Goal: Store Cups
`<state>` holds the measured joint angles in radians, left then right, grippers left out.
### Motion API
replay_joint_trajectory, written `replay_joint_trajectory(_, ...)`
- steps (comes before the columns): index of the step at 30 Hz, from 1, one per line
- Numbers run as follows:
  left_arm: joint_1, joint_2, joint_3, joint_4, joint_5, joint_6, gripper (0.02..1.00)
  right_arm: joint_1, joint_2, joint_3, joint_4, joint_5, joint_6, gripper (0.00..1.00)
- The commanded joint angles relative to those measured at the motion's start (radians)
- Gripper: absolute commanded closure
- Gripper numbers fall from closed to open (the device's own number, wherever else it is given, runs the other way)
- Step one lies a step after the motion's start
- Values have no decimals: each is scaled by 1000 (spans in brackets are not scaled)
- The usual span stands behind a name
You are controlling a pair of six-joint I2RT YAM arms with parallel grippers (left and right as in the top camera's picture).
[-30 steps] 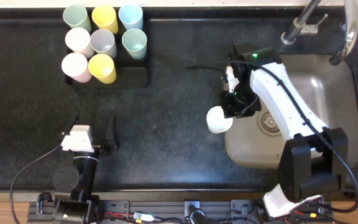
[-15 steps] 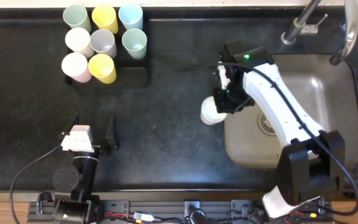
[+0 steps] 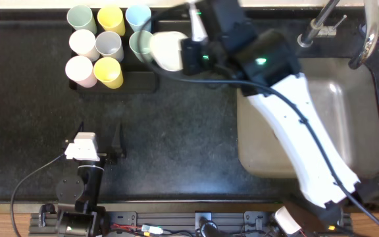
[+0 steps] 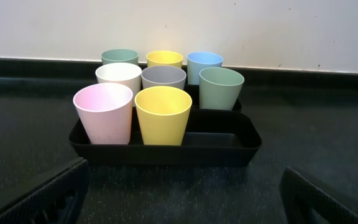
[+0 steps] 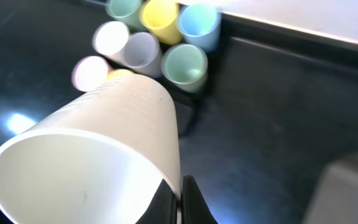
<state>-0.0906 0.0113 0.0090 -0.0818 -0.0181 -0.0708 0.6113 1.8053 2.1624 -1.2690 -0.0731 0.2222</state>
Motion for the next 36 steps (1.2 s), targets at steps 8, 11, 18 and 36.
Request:
replay_joint_trajectory(8,6,-8,-1,-3,10,18,20,71,292,55,100,11,44,956)
replay_joint_trajectory(11,6,-8,-1,-2,10,19,18,71,330,55,100,14,45,958)
replay_joint_trajectory(18,6,-8,-1,-3,10,19,18,76,391,54,134,23,52,958)
replay_joint_trajectory(36,6,-8,-1,-3,10,19,18,99,509,51,164,23,67,958)
